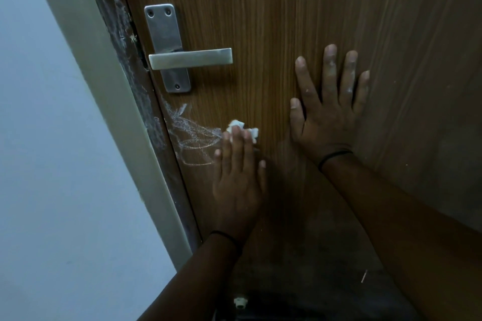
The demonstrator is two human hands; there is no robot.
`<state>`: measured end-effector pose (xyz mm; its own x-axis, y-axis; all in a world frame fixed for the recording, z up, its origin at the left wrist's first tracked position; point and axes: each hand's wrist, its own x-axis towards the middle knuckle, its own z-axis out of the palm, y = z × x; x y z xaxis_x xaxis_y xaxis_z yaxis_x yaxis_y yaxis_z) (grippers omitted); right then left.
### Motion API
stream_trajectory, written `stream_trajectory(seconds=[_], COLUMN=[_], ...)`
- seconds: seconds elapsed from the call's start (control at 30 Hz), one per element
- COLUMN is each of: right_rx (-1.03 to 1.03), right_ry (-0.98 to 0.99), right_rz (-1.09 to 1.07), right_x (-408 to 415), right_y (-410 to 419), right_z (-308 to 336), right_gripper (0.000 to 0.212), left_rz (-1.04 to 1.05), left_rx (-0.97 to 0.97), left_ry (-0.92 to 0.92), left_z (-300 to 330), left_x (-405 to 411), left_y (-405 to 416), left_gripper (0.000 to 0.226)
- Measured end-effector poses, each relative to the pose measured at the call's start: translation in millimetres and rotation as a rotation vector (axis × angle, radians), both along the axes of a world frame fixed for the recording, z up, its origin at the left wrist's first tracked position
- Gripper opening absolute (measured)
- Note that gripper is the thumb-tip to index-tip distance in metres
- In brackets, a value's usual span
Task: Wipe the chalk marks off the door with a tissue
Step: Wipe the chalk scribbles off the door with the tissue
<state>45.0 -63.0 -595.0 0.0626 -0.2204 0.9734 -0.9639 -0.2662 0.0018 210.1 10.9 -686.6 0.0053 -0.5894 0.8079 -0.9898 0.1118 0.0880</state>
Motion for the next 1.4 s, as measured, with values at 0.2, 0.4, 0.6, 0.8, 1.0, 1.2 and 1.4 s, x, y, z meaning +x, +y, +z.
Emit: stream_trajectory(seconds=[0.2, 0.4, 0.6, 0.8, 1.0, 1.2, 1.4], right_rx=[-0.003, -0.007, 0.005, 0.049, 0.092, 0.070, 0.085], right_ry=[0.000, -0.003, 0.002, -0.023, -0.113, -0.121, -0.144], right_rz=[-0.011, -0.003, -0.003, -0.017, -0.060, -0.058, -0.046], right_x=[0.7, 0.1, -0.1, 5.6, 27.2, 29.3, 32.6], right_y=[2.0, 1.3, -1.3, 6.6, 14.8, 12.4, 15.7], right_z=[-0.5, -3.1, -0.9, -9.0, -18.6, -20.9, -21.0], right_gripper=[0.061, 0.060, 0.061, 0.061, 0.060, 0.062, 0.060], left_rz=[-0.037, -0.138, 0.060, 0.035, -0.030, 0.030, 0.034], left_rx=[0.046, 0.105, 0.049, 0.071, 0.090, 0.066, 0.066], left_ry=[-0.160, -0.168, 0.009, 0.015, -0.123, 0.019, 0.130], left_z=[-22.1, -38.2, -28.5, -25.4, -39.2, -55.0, -45.1], left_x=[1.7, -10.5, 17.4, 4.2, 10.9, 10.5, -2.5], left_y=[2.7, 7.1, 8.9, 13.4, 13.7, 11.6, 10.9], left_gripper=[0.064, 0.061, 0.061, 0.064, 0.062, 0.060, 0.062])
